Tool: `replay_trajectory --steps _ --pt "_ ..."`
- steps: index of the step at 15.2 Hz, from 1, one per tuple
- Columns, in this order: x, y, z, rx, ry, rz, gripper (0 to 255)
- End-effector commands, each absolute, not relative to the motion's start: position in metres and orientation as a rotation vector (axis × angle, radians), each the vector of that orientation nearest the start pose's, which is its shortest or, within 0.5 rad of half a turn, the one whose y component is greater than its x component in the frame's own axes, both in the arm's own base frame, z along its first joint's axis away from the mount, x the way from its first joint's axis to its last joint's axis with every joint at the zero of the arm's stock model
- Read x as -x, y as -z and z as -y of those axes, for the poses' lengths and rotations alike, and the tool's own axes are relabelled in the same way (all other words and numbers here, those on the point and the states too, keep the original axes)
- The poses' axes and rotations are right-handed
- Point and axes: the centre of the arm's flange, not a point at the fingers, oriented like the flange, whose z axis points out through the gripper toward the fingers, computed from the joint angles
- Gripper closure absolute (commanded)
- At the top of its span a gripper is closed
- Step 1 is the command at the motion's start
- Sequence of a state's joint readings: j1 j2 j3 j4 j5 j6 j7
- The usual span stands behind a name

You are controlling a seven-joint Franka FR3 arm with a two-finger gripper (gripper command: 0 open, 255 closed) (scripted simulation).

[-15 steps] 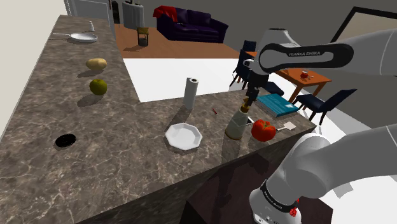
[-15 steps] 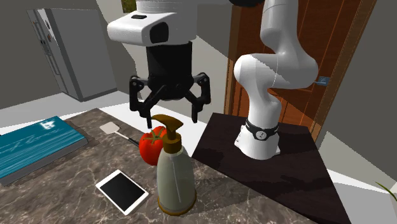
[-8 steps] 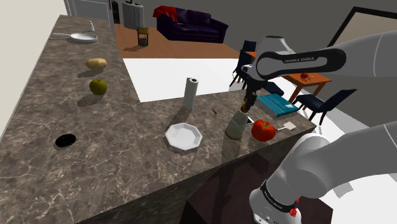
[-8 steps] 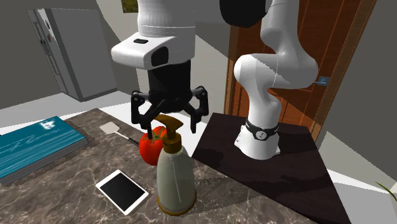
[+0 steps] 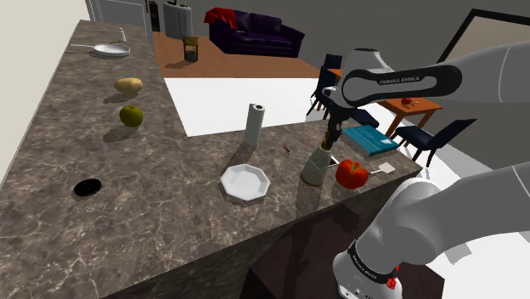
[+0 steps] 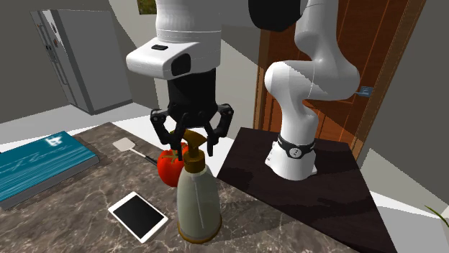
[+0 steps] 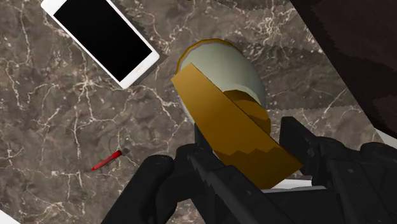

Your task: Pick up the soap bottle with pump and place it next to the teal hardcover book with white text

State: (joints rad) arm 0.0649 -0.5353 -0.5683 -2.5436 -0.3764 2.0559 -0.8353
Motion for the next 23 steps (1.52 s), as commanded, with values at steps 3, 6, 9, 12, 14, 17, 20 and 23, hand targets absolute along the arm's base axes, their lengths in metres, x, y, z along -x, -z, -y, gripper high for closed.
replay_trajectory --steps 3,6,9,12,14,17,20,23 --pt "-0.339 -0.422 0.209 3.053 -0.048 0.908 255" --pt "-0.339 -0.422 0.209 3.053 -0.048 0.908 255" --pt "-0.339 -0.433 0.209 3.053 -0.048 0.908 255" --pt "-0.339 -0.449 0.209 3.053 -0.048 0.908 255" --pt "-0.339 -0.459 0.209 3.053 -0.048 0.908 255" --pt "-0.339 -0.475 0.209 3.053 -0.048 0.908 255" --pt "-0.339 -0.491 0.209 3.053 -0.048 0.908 255" --pt "-0.339 -0.507 0.209 3.053 -0.048 0.908 255"
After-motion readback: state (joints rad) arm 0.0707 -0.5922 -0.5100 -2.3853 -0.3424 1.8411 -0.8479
